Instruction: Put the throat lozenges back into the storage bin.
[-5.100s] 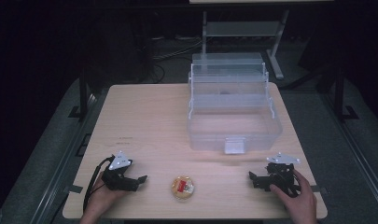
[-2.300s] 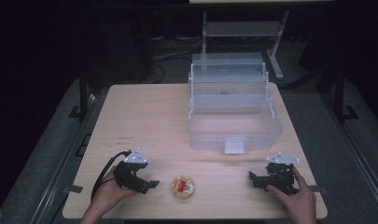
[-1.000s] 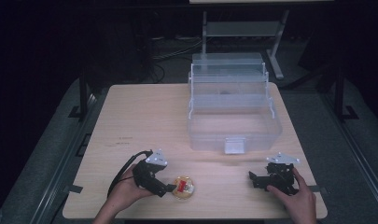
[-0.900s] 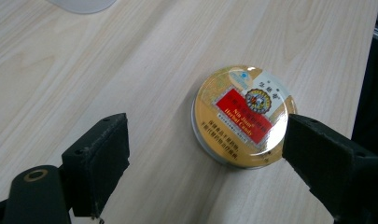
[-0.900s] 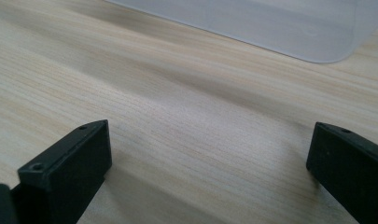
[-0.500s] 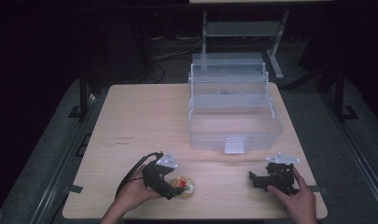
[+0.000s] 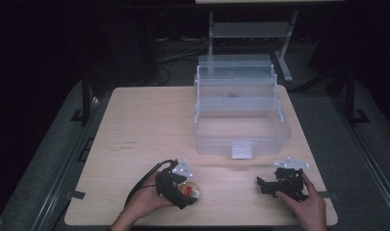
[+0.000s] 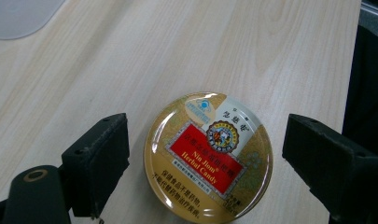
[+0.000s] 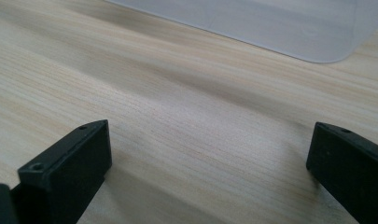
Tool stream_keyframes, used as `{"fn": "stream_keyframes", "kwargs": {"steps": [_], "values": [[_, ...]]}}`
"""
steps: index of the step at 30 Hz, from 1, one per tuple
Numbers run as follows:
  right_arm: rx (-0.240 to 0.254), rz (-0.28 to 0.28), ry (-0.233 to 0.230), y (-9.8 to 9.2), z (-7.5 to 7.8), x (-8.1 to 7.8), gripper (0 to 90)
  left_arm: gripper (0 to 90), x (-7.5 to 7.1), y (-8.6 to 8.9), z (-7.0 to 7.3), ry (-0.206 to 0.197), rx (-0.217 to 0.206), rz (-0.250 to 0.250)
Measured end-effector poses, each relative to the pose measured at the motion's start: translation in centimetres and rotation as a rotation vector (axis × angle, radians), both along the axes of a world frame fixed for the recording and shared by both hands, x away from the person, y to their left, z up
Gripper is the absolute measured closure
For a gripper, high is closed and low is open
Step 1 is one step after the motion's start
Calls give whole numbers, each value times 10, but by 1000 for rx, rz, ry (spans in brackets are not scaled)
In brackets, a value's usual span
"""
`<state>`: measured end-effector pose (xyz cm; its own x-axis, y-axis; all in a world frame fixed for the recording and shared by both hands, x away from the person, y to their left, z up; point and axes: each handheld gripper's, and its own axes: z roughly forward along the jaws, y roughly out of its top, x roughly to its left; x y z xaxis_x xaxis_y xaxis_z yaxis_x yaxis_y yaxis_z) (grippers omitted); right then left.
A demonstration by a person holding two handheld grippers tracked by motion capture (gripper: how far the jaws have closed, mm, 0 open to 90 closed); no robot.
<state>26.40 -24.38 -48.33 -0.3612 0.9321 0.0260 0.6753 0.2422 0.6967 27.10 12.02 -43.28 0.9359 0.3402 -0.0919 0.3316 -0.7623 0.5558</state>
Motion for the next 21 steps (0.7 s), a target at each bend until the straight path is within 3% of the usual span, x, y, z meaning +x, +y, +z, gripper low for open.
{"fn": "stream_keyframes", "kwargs": {"steps": [7, 21], "values": [[1, -1, 1, 0, 0, 0, 0, 139, 0, -6, -4, -16, 55, -38], [2, -2, 1, 0, 0, 0, 0, 140, -1, -10, -13, -12, 93, -48]]}}
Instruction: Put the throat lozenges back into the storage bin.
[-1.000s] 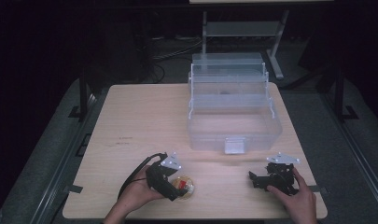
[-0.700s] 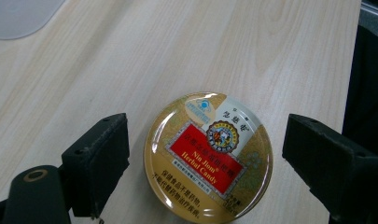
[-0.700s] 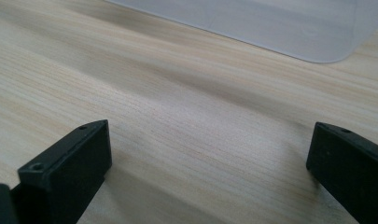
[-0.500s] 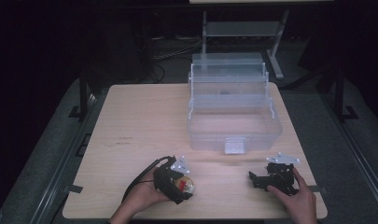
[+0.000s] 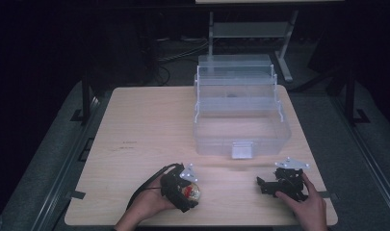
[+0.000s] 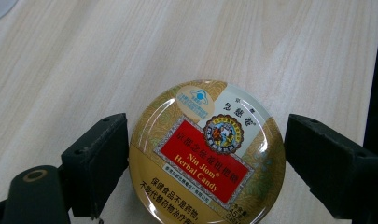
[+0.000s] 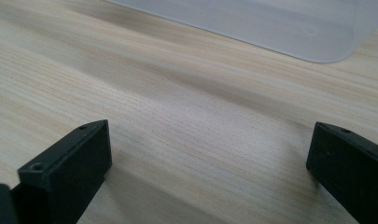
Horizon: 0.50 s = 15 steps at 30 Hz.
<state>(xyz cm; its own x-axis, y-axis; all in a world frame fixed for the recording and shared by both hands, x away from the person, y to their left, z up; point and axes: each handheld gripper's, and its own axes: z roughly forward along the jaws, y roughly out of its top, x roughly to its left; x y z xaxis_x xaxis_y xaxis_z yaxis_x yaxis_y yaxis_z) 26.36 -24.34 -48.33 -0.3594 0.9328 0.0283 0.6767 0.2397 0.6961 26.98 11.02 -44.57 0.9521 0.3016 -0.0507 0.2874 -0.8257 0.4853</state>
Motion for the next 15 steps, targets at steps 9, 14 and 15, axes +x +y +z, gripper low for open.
{"fn": "stream_keyframes", "kwargs": {"steps": [9, 14, 15], "values": [[0, 1, 0, 0, 0, 0, 0, 150, -1, -1, -3, -2, 12, -2], [0, 1, 0, 0, 0, 0, 0, 171, -1, 0, -3, -6, 13, -4], [0, 1, 0, 0, 0, 0, 0, 186, -1, 0, -3, -6, 13, -4]]}}
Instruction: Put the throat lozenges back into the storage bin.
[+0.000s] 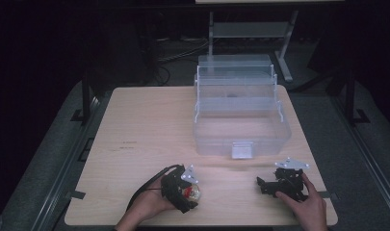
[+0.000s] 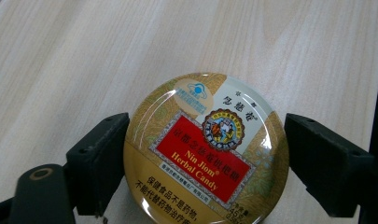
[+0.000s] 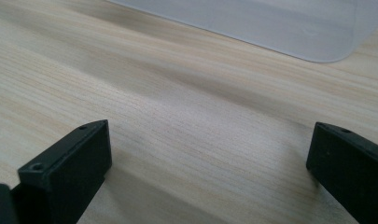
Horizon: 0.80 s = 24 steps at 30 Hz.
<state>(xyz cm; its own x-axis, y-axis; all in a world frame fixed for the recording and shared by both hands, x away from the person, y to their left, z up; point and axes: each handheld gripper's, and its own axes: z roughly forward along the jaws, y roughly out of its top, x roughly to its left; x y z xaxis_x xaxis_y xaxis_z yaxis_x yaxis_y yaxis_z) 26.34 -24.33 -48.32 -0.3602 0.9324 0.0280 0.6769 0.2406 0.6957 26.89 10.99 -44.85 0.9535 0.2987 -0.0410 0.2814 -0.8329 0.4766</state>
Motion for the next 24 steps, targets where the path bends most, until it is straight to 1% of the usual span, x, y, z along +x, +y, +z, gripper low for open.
{"fn": "stream_keyframes", "kwargs": {"steps": [2, 12, 18, 20, 24], "values": [[0, 0, 0, 0, 0, 0, 0, 188, 1, 1, 0, 2, 2, -7], [0, 0, 0, 0, 0, 0, 0, 194, 1, 2, 1, 8, 1, -5], [-1, -2, 0, 0, 0, 0, 0, 195, 2, 4, 1, 20, -4, 0], [-2, -1, 0, 0, 0, 0, 0, 195, 1, 4, 2, 22, -13, 7], [-1, -1, 0, 0, 0, -1, 0, 195, 2, 6, 4, 26, -9, 0]]}}
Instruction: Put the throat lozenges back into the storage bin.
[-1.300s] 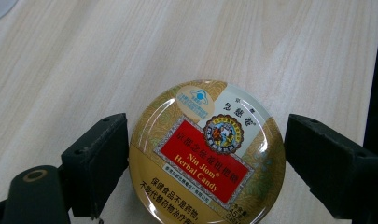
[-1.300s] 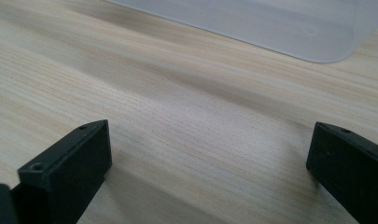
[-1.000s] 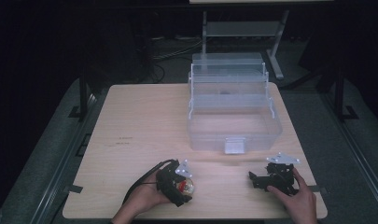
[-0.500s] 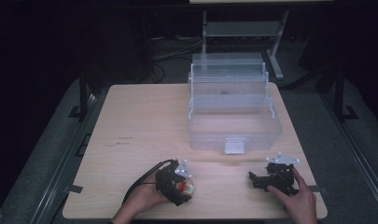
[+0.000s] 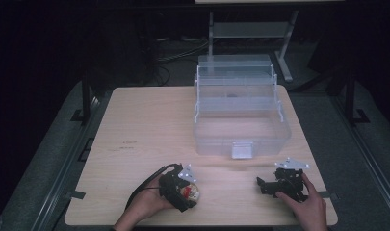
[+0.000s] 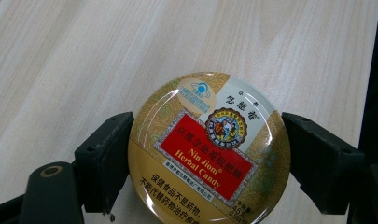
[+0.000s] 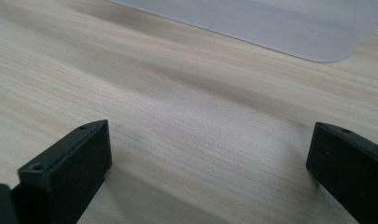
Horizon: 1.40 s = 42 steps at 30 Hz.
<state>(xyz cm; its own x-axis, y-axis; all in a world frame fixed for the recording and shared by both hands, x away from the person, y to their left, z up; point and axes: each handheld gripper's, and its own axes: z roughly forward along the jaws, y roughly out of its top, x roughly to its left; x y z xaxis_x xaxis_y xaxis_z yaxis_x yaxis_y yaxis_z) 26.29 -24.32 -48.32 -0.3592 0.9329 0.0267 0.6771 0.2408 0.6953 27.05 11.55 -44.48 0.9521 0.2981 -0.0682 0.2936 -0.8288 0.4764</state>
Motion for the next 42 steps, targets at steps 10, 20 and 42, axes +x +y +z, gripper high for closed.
{"fn": "stream_keyframes", "kwargs": {"steps": [10, 20, 42], "values": [[0, 0, 0, 0, 0, 0, 0, 196, 0, 3, 3, 8, -11, 13], [0, 1, 0, 0, 0, 0, 0, 196, 1, 6, 9, 10, -18, 11], [0, 1, 0, 0, 0, 0, 0, 196, 9, 8, 26, -4, -41, 24]]}}
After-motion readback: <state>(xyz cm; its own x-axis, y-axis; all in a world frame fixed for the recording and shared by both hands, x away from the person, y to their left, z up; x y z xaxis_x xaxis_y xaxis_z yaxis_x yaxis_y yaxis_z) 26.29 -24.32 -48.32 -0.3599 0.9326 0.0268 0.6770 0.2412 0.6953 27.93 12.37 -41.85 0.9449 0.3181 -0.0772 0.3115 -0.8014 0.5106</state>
